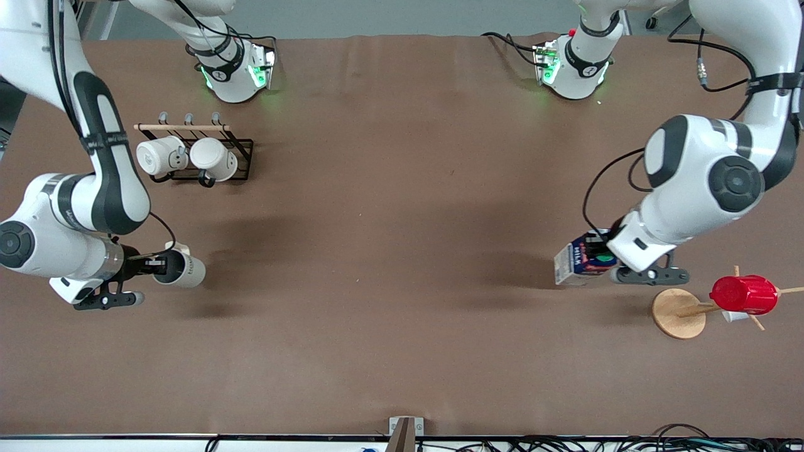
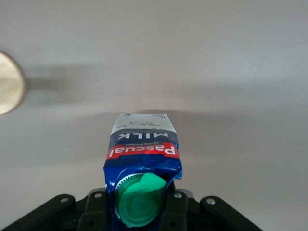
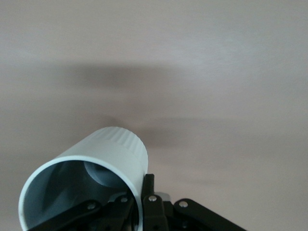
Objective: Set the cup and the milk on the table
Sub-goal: 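Carry the mug and carton toward each other at the table middle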
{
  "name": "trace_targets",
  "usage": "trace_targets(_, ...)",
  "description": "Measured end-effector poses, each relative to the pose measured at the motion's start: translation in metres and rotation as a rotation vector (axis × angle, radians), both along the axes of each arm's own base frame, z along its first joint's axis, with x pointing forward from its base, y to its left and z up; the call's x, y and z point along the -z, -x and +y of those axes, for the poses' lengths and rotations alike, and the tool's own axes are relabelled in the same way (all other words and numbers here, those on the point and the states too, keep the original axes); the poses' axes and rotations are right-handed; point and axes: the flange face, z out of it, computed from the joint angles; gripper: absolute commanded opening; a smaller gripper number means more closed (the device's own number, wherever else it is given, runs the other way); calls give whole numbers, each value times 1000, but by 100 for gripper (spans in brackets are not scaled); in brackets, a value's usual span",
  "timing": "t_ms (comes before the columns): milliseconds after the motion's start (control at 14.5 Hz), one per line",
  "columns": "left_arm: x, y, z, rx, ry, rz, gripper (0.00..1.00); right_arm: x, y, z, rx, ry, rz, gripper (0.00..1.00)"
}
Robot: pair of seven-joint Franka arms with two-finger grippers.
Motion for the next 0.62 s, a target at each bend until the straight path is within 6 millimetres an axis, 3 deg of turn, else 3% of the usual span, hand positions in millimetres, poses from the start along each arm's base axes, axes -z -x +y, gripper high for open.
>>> trace_targets(138,-7,6,-29,-27,-1,7,36,-33,0,70,94,-14,13,0)
trace_targets(276,-20,9,-48,-60,-4,15,36,-49,6,141,190,-30,15,0)
trace_targets(483,-30,9,-71,-123,-1,17,36,-54,26,236,302,-44,18,1)
trace_targets(621,-24,10,-88,-154,-1,26,36,-49,40,297,337,-58,5,1)
